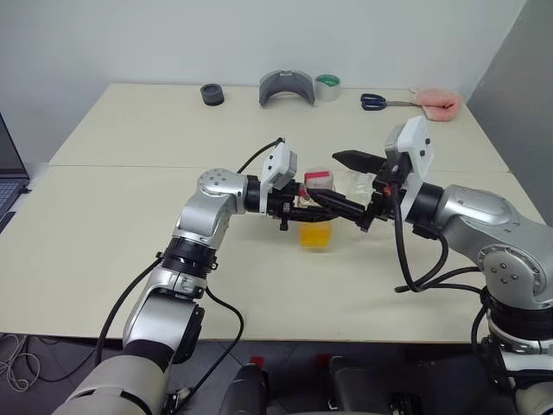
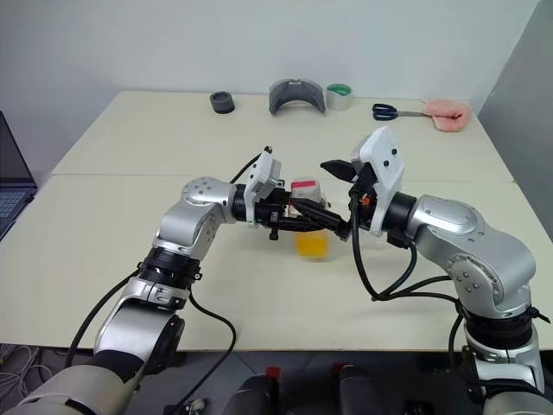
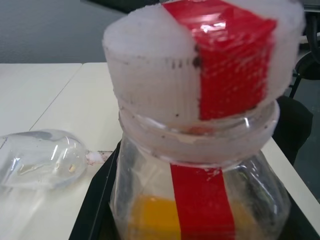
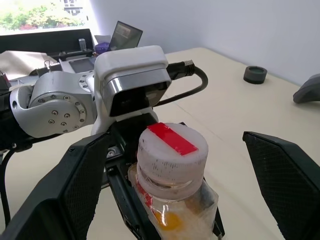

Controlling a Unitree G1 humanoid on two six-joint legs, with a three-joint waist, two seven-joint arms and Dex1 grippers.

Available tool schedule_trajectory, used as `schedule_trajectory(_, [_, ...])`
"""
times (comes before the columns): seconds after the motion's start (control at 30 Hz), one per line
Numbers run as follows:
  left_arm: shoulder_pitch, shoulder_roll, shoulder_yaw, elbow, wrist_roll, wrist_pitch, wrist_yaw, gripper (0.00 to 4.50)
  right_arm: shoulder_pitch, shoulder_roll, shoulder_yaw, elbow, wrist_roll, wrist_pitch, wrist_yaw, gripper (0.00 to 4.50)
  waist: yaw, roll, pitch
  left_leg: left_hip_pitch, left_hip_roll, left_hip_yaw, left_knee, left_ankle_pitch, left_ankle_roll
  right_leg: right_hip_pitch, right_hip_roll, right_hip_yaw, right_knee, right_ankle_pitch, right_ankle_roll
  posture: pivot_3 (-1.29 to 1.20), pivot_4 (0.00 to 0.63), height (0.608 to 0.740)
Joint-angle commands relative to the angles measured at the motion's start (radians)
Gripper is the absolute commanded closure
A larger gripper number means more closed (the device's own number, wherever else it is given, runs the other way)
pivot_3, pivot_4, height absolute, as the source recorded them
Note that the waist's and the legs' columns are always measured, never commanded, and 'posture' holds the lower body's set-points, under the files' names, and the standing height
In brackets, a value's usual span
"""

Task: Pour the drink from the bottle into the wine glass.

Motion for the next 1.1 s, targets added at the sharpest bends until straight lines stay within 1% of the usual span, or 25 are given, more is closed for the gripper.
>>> schedule_trajectory(0.03, [-0.008,0.000,-0.001,-0.036,-0.012,-0.022,-0.010,2.74,-0.025,-0.003,-0.004,-0.004,0.011,-0.002,0.011,0.00,0.000,0.000,0.000,0.000,0.000,0.000,0.000,0.000,0.000,0.000,0.000,0.000,0.000,0.000,0.000,0.00,0.150,0.740])
schedule_trajectory(0.6, [-0.004,0.008,-0.002,-0.046,-0.014,-0.018,-0.010,2.74,-0.047,0.043,0.015,0.059,-0.017,-0.025,0.011,0.00,0.000,0.000,0.000,0.000,0.000,0.000,0.000,0.000,0.000,0.000,0.000,0.000,0.000,0.000,0.000,0.00,0.150,0.740])
schedule_trajectory(0.7, [-0.004,0.009,-0.003,-0.048,-0.014,-0.017,-0.009,2.74,-0.048,0.045,0.020,0.059,-0.020,-0.025,0.013,0.60,0.000,0.000,0.000,0.000,0.000,0.000,0.000,0.000,0.000,0.000,0.000,0.000,0.000,0.000,0.000,0.00,0.150,0.740])
schedule_trajectory(0.87, [-0.004,0.006,-0.004,-0.048,-0.014,-0.017,-0.007,2.74,-0.039,0.052,0.018,0.054,-0.018,-0.027,0.010,2.37,0.000,0.000,0.000,0.000,0.000,0.000,0.000,0.000,0.000,0.000,0.000,0.000,0.000,0.000,0.000,0.00,0.150,0.740])
schedule_trajectory(0.9, [-0.004,0.006,-0.005,-0.048,-0.014,-0.017,-0.007,2.74,-0.036,0.054,0.017,0.050,-0.018,-0.028,0.009,2.66,0.000,0.000,0.000,0.000,0.000,0.000,0.000,0.000,0.000,0.000,0.000,0.000,0.000,0.000,0.000,0.00,0.150,0.740])
schedule_trajectory(0.93, [-0.004,0.006,-0.004,-0.047,-0.015,-0.017,-0.007,2.74,-0.034,0.057,0.015,0.048,-0.017,-0.029,0.007,2.79,0.000,0.000,0.000,0.000,0.000,0.000,0.000,0.000,0.000,0.000,0.000,0.000,0.000,0.000,0.000,0.00,0.150,0.740])
schedule_trajectory(1.03, [-0.004,0.006,-0.004,-0.047,-0.014,-0.016,-0.006,2.76,-0.026,0.063,0.012,0.036,-0.034,-0.051,-0.006,2.80,0.000,0.000,0.000,0.000,0.000,0.000,0.000,0.000,0.000,0.000,0.000,0.000,0.000,0.000,0.000,0.00,0.150,0.740])
schedule_trajectory(1.1, [-0.002,0.007,-0.004,-0.051,-0.015,-0.014,-0.004,2.76,-0.018,0.054,0.021,0.022,-0.107,-0.109,-0.034,2.80,0.000,0.000,0.000,0.000,0.000,0.000,0.000,0.000,0.000,0.000,0.000,0.000,0.000,0.000,0.000,0.00,0.150,0.740])
